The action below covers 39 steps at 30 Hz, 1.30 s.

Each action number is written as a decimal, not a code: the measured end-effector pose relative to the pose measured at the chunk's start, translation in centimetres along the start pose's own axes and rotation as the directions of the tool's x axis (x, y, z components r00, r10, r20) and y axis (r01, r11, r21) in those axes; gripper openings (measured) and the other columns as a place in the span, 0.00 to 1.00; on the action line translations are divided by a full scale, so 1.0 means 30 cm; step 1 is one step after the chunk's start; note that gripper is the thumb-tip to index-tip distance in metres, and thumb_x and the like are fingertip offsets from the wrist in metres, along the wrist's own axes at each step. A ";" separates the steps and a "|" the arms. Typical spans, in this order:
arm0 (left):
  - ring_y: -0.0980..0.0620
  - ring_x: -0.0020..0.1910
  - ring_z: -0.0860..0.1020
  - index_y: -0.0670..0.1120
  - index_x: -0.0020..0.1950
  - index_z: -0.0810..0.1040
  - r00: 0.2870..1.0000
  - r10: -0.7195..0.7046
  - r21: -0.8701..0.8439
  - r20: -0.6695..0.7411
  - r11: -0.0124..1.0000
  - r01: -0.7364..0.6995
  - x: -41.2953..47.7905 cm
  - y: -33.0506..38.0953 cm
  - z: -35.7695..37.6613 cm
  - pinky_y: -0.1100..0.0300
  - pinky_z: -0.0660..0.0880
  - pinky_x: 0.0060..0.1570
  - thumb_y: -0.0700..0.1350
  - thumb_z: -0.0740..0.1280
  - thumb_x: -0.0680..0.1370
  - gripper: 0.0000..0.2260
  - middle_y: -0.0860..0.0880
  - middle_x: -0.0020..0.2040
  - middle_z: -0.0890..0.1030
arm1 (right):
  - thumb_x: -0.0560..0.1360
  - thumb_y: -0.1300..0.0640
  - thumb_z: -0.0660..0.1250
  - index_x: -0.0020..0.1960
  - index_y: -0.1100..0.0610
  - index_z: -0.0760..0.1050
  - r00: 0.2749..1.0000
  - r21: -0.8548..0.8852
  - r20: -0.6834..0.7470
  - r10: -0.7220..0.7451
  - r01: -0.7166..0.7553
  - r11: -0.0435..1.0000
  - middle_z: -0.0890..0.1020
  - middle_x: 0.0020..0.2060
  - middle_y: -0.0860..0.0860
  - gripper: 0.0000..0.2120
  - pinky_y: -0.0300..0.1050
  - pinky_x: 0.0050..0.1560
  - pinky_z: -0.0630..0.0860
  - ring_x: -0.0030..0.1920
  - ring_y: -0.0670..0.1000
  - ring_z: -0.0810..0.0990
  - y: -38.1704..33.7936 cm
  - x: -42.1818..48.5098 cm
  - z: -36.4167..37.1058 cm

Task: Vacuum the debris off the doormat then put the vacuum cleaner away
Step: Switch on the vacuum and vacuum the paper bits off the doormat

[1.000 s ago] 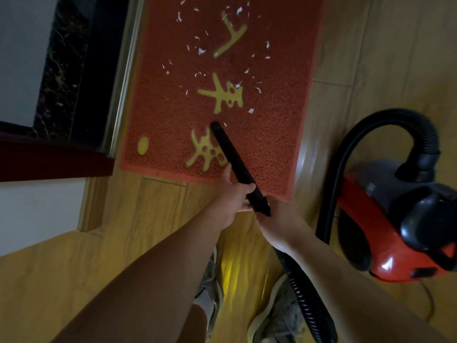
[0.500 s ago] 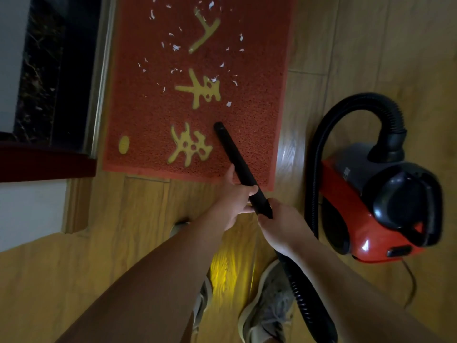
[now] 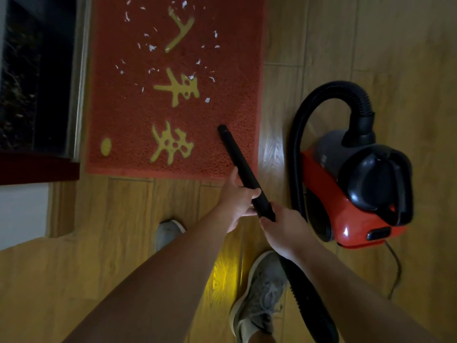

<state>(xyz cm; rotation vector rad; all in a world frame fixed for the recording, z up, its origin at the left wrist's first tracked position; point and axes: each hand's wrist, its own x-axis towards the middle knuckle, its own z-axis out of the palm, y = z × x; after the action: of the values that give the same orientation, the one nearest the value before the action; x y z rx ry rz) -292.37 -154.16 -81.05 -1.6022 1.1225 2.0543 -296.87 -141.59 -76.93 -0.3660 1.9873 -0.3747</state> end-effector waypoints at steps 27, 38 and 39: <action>0.44 0.55 0.84 0.61 0.82 0.53 1.000 0.006 0.020 0.020 1.000 -0.007 0.059 0.132 -0.119 0.49 0.85 0.43 0.33 0.69 0.80 0.40 0.47 0.65 0.79 | 0.83 0.50 0.58 0.60 0.49 0.74 1.000 0.054 -0.016 0.020 -0.019 0.998 0.81 0.35 0.49 0.09 0.42 0.28 0.70 0.29 0.48 0.78 -0.156 0.073 0.004; 0.42 0.58 0.83 0.61 0.82 0.51 0.998 -0.013 0.069 0.065 0.998 0.008 0.119 0.240 -0.206 0.52 0.84 0.40 0.34 0.69 0.80 0.41 0.45 0.67 0.78 | 0.82 0.52 0.59 0.57 0.48 0.73 0.997 0.105 -0.040 0.071 -0.067 0.992 0.82 0.35 0.51 0.06 0.51 0.30 0.76 0.31 0.53 0.81 -0.284 0.136 0.016; 0.42 0.58 0.82 0.61 0.82 0.52 0.998 -0.013 0.073 0.068 0.997 0.008 0.121 0.242 -0.210 0.52 0.84 0.40 0.34 0.69 0.79 0.41 0.45 0.67 0.78 | 0.82 0.52 0.59 0.56 0.48 0.73 0.997 0.112 -0.039 0.071 -0.067 0.991 0.82 0.34 0.52 0.05 0.54 0.32 0.77 0.32 0.54 0.82 -0.289 0.136 0.017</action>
<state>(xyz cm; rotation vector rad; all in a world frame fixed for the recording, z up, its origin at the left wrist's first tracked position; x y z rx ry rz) -294.05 -164.26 -81.99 -1.4886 1.1492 2.0217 -297.34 -151.16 -76.83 -0.2201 2.0051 -0.4499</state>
